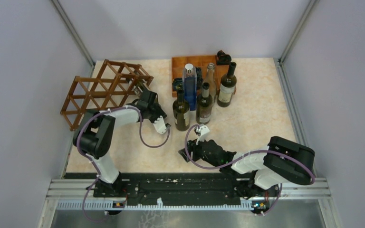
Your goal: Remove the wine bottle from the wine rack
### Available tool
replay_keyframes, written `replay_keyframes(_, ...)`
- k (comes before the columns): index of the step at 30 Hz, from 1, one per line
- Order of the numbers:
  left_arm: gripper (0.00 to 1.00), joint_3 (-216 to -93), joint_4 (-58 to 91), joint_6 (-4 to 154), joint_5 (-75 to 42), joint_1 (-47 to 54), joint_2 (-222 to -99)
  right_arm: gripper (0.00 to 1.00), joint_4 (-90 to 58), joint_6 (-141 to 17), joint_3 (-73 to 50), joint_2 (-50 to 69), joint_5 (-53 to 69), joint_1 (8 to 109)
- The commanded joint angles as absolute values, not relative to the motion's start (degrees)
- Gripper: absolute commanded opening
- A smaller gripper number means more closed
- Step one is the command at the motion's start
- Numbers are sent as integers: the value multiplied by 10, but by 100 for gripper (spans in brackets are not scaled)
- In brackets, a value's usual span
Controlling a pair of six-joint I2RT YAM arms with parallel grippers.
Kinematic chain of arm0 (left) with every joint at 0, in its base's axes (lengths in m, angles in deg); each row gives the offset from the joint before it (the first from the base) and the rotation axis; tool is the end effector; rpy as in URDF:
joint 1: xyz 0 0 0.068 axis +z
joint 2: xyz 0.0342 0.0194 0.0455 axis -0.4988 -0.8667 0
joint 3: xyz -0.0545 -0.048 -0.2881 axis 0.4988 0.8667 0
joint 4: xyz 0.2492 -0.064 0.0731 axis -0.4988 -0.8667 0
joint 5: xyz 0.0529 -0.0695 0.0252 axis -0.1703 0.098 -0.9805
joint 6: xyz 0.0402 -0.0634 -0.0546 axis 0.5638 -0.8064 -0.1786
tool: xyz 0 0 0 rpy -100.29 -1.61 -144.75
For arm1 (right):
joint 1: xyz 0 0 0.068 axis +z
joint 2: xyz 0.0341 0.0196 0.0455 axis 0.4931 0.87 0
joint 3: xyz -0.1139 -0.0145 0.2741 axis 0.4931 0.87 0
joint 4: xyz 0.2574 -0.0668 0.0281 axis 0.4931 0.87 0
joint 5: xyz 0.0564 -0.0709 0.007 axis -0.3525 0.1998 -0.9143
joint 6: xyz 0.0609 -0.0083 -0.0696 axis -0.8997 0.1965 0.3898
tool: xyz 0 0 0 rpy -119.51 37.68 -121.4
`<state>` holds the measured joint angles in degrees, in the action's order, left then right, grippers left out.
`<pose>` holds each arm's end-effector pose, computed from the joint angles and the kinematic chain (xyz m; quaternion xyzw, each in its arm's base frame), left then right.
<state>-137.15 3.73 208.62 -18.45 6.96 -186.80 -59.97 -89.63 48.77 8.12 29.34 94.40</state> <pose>0.3449 -0.1559 0.1232 0.9177 0.2756 0.1798 0.2228 0.1352 0.2421 0.1428 -0.1508 0.8062 0.3665 0.4392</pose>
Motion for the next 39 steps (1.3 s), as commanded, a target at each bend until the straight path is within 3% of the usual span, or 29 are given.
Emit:
replay_keyframes(1, 9, -1354, 57, 2191, -218, 66, -1864, 56, -613, -898, 468, 67, 303, 952)
replay_keyframes(2, 0, -1348, 65, 2195, -215, 64, -1857, 56, -612, -899, 467, 67, 302, 952)
replay_keyframes(19, 0, -1256, 64, 2202, -232, 4, -1679, 56, -603, -905, 479, 31, 305, 956)
replay_keyframes(31, 0, -1080, 97, 2321, -219, -6, -1516, 56, -610, -909, 488, 18, 309, 961)
replay_keyframes(39, 0, -1038, 59, 2358, -201, -6, -1409, 56, -607, -905, 490, 5, 313, 962)
